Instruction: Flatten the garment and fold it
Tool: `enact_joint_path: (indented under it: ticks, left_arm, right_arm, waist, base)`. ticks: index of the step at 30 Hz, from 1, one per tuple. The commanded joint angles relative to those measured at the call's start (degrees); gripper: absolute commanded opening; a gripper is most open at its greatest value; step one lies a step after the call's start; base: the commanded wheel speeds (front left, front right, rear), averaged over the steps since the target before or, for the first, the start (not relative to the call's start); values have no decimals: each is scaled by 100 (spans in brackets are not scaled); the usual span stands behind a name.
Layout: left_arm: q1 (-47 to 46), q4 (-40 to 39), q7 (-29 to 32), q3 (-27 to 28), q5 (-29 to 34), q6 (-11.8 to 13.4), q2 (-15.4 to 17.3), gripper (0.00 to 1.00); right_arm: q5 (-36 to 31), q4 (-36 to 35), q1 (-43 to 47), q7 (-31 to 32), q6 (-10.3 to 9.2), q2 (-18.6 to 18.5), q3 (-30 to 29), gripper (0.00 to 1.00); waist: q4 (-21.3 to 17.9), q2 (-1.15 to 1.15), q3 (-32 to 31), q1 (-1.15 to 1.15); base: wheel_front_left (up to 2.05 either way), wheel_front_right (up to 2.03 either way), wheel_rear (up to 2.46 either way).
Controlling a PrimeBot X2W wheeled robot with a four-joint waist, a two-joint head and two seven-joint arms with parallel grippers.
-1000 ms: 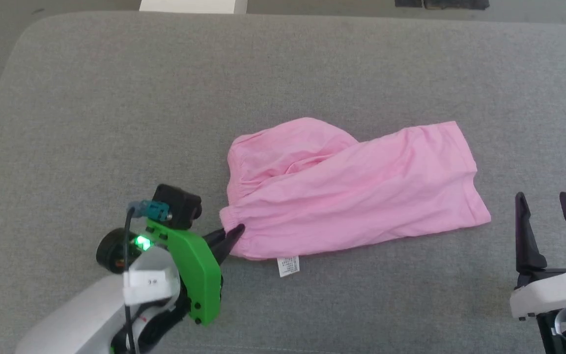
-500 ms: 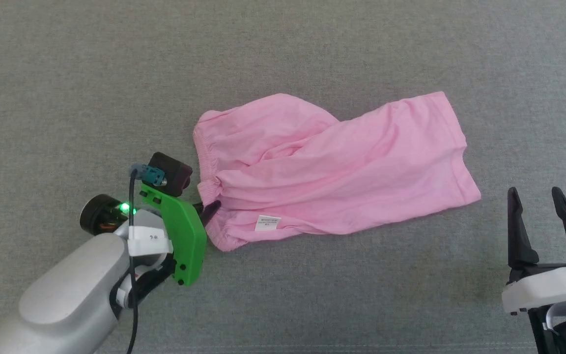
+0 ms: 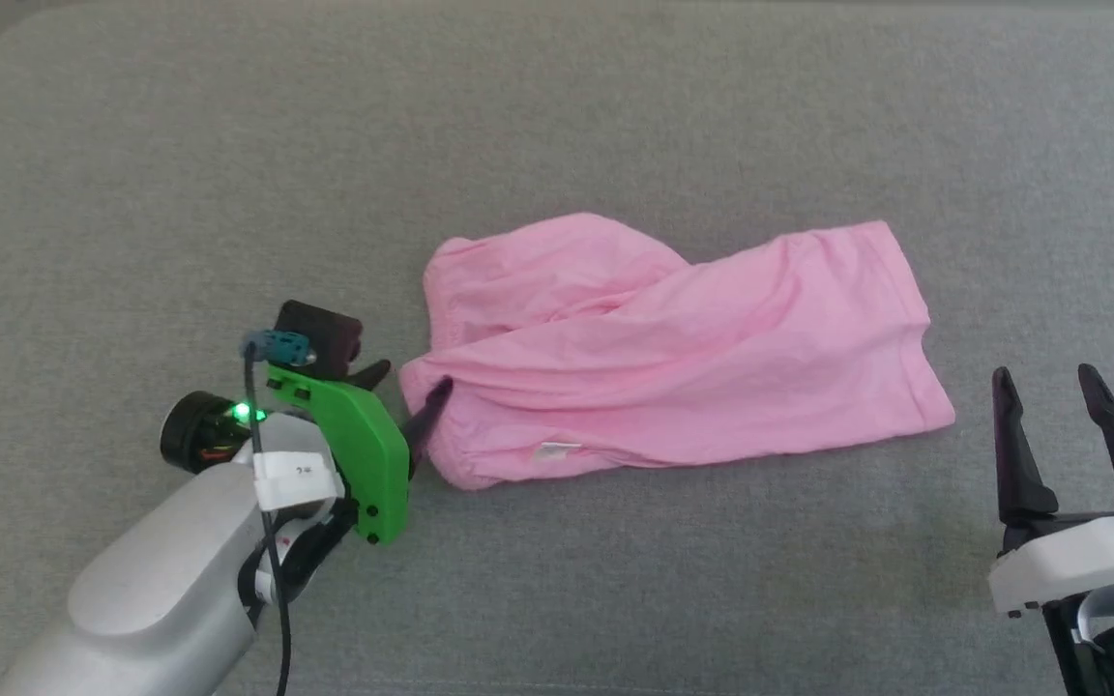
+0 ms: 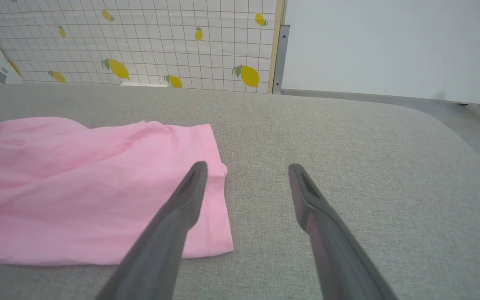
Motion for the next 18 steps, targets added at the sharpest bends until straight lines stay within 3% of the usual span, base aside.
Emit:
enact_joint_path:
  ticks: [1,5,12,18]
  left_arm:
    - [106,-21,-118,76,50,108,-7,100]
    - [336,-213,-508,295,58,442,40,100]
    - [904,-720,-1461,631,370,1261,126,100]
    - [1540,-1172,-1317,408,307,1690,24,100]
  right_arm:
    - [60,-25,9,30,-8,-55,2,100]
    - [163,-97,80,90,-8,-149,-27,100]
    - [320,-236,252,142,-8,-277,38,100]
    - [346,-364,378,254,-8,-287,115,100]
  waist:
    - [200,0,-316,0]
    - [300,0,-547,0]
    - [372,0,-747,0]
    - [369,0,-745,0]
  base:
    - [0,0,0]
    - [0,0,0]
    - [0,0,0]
    - [0,0,0]
